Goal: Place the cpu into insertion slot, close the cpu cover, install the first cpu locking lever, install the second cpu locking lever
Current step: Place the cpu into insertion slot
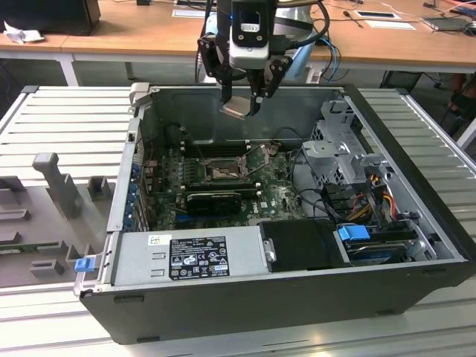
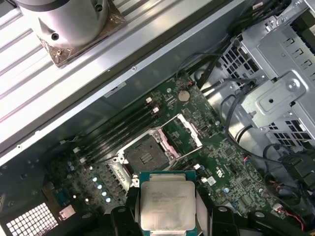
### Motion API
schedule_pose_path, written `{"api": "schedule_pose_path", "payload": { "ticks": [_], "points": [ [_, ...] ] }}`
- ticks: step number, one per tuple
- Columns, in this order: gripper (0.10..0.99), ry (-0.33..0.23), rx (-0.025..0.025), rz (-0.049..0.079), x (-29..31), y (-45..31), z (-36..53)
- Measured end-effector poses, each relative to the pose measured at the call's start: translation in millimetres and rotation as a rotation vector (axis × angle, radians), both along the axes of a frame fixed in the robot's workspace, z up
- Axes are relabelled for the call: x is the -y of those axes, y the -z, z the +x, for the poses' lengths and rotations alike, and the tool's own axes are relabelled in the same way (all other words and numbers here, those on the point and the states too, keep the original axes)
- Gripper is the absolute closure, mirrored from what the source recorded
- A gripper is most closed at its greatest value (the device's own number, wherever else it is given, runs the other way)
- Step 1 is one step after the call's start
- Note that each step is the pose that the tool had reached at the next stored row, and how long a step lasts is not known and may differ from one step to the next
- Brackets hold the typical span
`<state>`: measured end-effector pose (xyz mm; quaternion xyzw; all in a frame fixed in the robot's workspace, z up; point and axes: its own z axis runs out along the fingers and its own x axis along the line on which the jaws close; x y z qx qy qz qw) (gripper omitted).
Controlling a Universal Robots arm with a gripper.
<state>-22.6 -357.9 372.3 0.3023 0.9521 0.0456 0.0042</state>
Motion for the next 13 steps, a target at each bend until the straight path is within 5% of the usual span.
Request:
{"api": "schedule_pose_path", "payload": {
  "ticks": [13],
  "points": [
    [0.545,0.047,0.0,0.0,0.0,0.7,0.0]
  ]
}}
